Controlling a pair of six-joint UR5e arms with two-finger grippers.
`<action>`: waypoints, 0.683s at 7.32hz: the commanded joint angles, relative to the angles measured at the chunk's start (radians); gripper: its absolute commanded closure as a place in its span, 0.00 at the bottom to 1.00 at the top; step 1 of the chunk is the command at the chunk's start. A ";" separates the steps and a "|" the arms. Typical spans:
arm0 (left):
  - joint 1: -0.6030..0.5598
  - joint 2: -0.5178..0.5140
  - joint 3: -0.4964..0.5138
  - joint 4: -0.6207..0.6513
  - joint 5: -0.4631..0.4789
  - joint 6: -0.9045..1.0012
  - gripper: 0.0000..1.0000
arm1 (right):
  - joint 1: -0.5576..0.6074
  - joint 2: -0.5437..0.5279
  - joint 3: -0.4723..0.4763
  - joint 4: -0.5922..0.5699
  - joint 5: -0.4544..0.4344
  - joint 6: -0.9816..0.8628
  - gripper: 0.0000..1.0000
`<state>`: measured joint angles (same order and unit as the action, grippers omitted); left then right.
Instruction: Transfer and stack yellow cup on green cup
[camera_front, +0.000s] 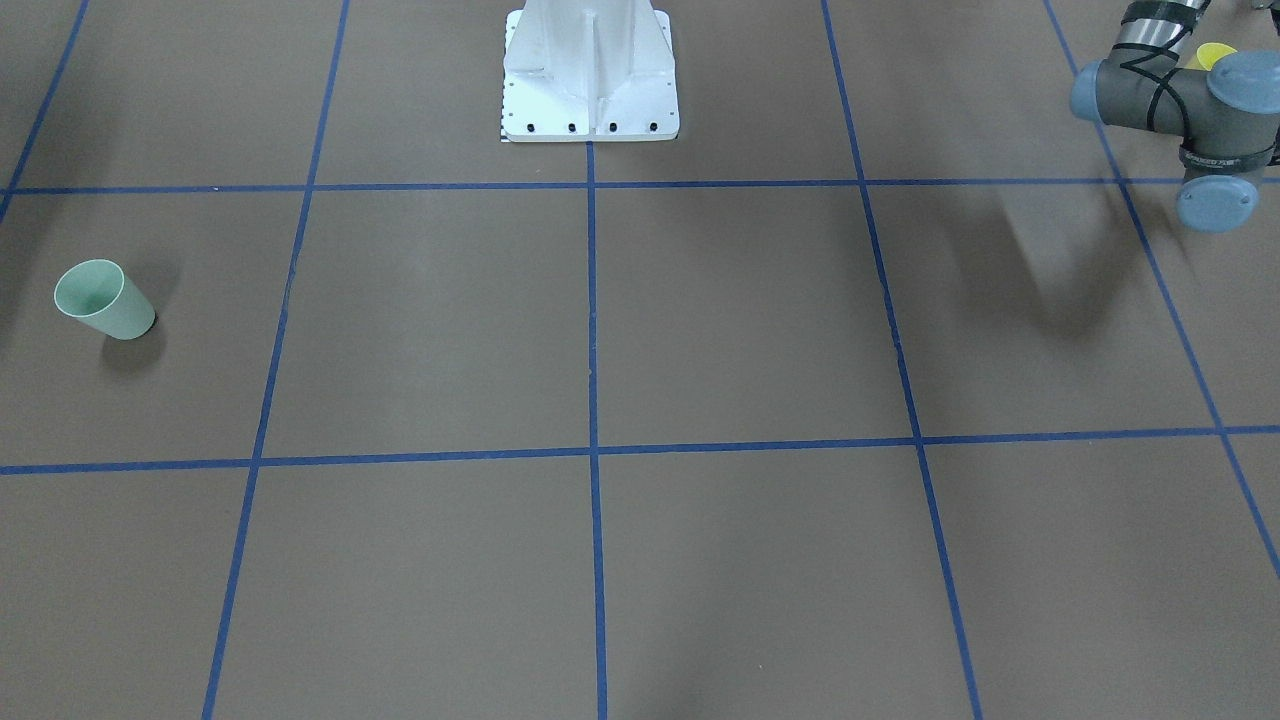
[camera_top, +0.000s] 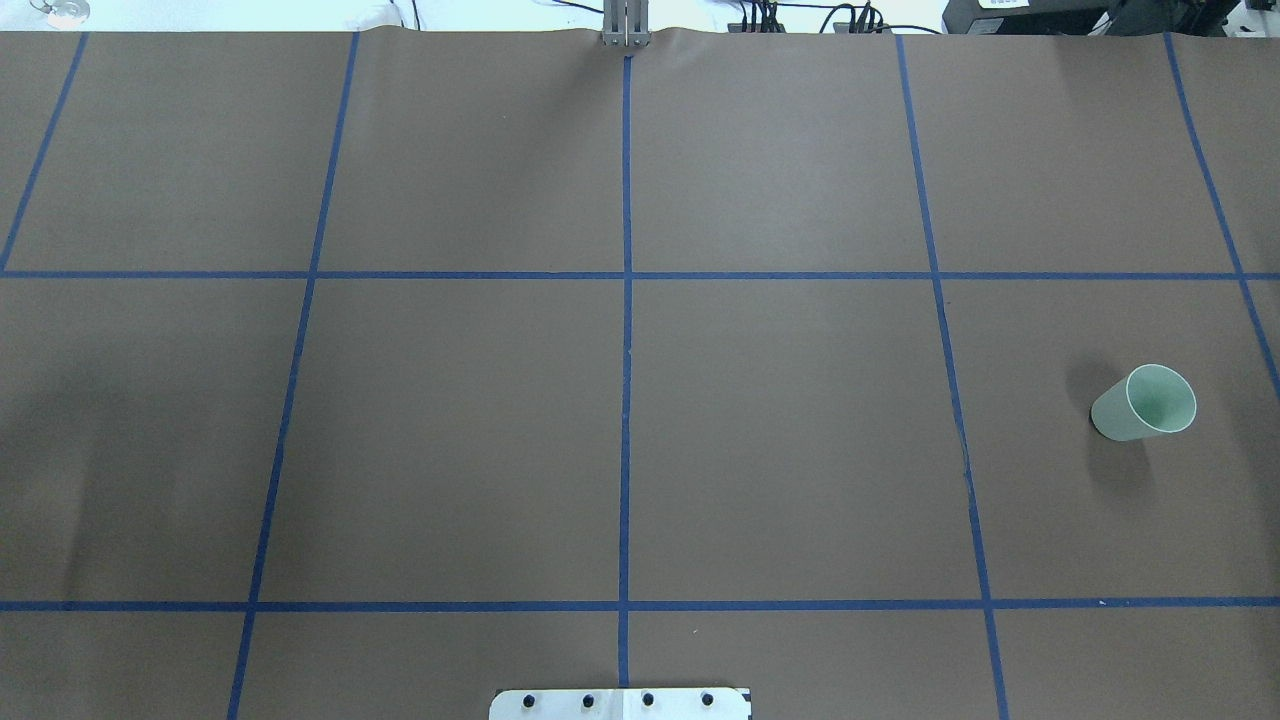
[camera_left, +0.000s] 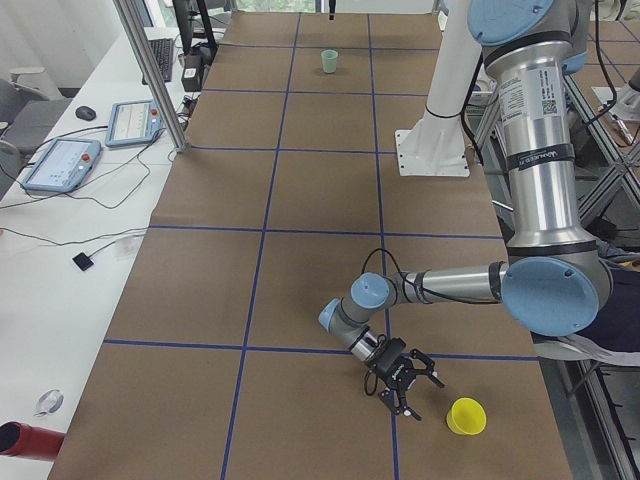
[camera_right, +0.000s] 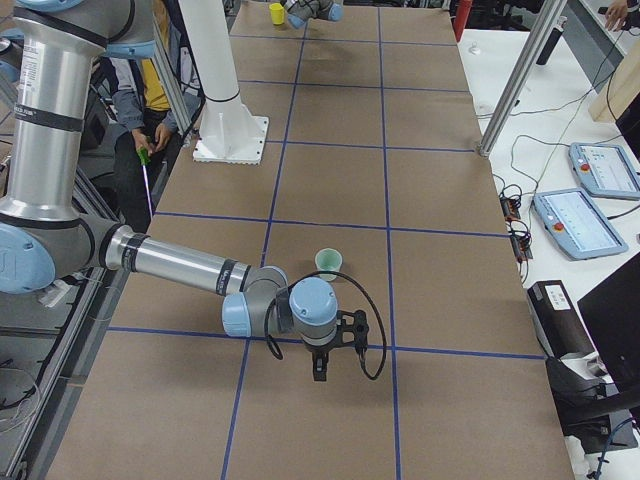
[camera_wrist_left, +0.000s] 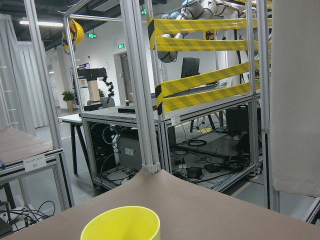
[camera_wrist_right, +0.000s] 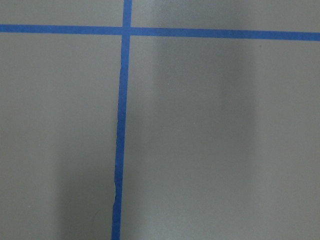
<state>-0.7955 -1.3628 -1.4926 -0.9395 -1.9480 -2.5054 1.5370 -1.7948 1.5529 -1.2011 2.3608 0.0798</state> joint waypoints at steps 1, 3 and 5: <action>0.034 0.002 0.005 -0.004 -0.098 0.004 0.00 | -0.003 0.006 0.001 0.000 -0.002 0.000 0.00; 0.036 0.013 0.014 -0.004 -0.135 0.013 0.00 | -0.005 0.012 0.001 0.000 -0.002 0.000 0.00; 0.036 0.022 0.028 -0.019 -0.181 0.042 0.00 | -0.012 0.021 0.003 0.000 0.000 0.000 0.00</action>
<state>-0.7599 -1.3454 -1.4719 -0.9479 -2.1057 -2.4771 1.5295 -1.7808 1.5549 -1.2011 2.3602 0.0798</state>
